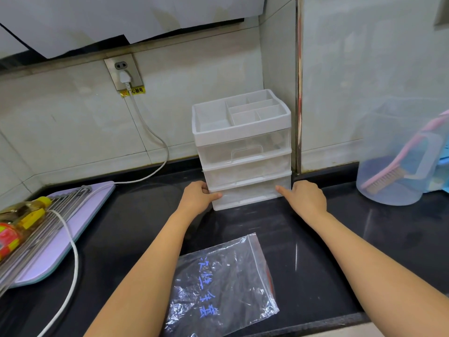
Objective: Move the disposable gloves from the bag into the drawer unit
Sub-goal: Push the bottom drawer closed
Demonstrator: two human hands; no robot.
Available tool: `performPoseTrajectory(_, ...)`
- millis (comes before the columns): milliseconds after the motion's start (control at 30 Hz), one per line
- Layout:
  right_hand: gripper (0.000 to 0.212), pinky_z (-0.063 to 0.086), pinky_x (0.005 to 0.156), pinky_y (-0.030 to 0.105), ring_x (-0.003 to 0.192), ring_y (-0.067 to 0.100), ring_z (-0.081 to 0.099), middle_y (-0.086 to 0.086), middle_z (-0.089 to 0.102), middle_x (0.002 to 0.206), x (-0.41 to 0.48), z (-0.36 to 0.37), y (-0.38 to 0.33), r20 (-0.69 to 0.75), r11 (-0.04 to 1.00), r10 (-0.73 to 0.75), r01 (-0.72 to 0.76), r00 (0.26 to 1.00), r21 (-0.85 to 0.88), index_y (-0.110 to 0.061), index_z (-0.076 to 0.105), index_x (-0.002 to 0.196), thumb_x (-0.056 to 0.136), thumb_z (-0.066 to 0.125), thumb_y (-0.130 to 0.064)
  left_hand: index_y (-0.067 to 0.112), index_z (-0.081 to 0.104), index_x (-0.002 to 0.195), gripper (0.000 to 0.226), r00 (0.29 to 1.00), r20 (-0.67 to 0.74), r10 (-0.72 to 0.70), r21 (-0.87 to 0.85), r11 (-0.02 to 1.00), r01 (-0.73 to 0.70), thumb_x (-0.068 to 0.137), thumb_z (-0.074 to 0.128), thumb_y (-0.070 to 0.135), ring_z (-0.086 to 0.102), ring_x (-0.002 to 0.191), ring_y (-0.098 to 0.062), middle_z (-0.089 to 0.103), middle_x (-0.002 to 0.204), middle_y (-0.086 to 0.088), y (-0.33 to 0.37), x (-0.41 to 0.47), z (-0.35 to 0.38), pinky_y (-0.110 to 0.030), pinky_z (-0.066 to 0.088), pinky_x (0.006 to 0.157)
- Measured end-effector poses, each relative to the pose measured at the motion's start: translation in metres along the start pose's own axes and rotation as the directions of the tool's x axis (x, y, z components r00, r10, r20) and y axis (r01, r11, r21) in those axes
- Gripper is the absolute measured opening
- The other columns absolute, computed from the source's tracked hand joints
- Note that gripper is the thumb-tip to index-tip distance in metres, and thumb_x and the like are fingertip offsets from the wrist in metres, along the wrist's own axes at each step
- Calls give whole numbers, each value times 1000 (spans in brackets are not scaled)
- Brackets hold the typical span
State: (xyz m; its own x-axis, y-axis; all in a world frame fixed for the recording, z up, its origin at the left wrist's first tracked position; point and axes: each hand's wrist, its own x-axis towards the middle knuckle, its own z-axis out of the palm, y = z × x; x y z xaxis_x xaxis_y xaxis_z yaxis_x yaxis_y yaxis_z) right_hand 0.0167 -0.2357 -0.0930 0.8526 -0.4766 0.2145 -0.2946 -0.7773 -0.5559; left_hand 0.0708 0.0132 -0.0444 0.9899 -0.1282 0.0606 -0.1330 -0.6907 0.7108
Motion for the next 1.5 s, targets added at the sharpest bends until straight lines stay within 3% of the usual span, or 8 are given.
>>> performPoseTrajectory(333,52,30,47,29,52,16,43,1,44,55,-12,2,4,49,992,-58,52,997,115,-14,36,56,93,51,-48,4,44,136,63,991,97,-90,309,949,56,87,68,35,48,124,-25,48,140,-11,11,-18,-9,-30,39,96)
performPoseTrajectory(600,30,40,63,23,79,11,58,-3,64,84,-70,-11,-4,217,940,-225,153,950,307,-20,62,85,87,60,-50,30,48,132,73,913,373,166,320,901,-295,69,78,51,47,117,-3,49,129,15,5,-162,-37,-19,37,94)
performPoseTrajectory(733,52,38,96,22,116,6,49,-10,51,129,-110,-21,-10,319,843,-422,237,849,484,-41,54,124,77,61,-62,30,19,150,108,936,324,137,437,856,-277,64,79,56,17,143,-13,15,156,7,-27,-200,-35,-27,20,115)
performPoseTrajectory(867,72,9,115,30,143,-1,0,-25,14,154,-157,-40,-11,444,791,-569,314,692,525,-56,37,134,71,71,-56,24,-5,153,133,940,341,24,502,841,-204,56,76,67,-7,147,-19,-9,160,3,-52,-216,-40,-34,8,120)
performPoseTrajectory(1033,85,-6,118,34,145,3,-5,-19,12,157,-193,-37,-8,560,781,-589,588,582,210,-46,30,143,71,74,-56,16,-18,150,156,911,412,-15,609,748,-263,25,19,102,-20,145,-26,-23,157,-4,-62,-227,-24,-39,-4,119)
performPoseTrajectory(1233,20,39,101,24,111,-5,51,-15,67,116,-207,-54,1,374,836,-543,446,752,319,-29,74,103,86,67,-38,22,23,150,95,910,367,192,417,841,-346,74,58,69,20,142,-13,24,154,9,-39,-245,-16,-22,20,110)
performPoseTrajectory(1400,24,48,74,34,73,14,58,1,64,74,-214,-92,5,167,870,-377,287,911,401,-18,68,74,89,61,-34,23,61,103,26,916,239,322,307,870,-386,88,60,44,57,82,-14,61,93,8,-10,-252,-1,-24,45,71)
performPoseTrajectory(1500,17,51,81,30,83,8,61,-2,65,84,-212,-116,9,-23,812,-212,189,977,551,-15,65,88,87,65,-31,14,67,78,26,910,231,345,-30,937,-348,93,52,29,60,71,-20,65,75,-7,22,-249,10,-29,49,68)
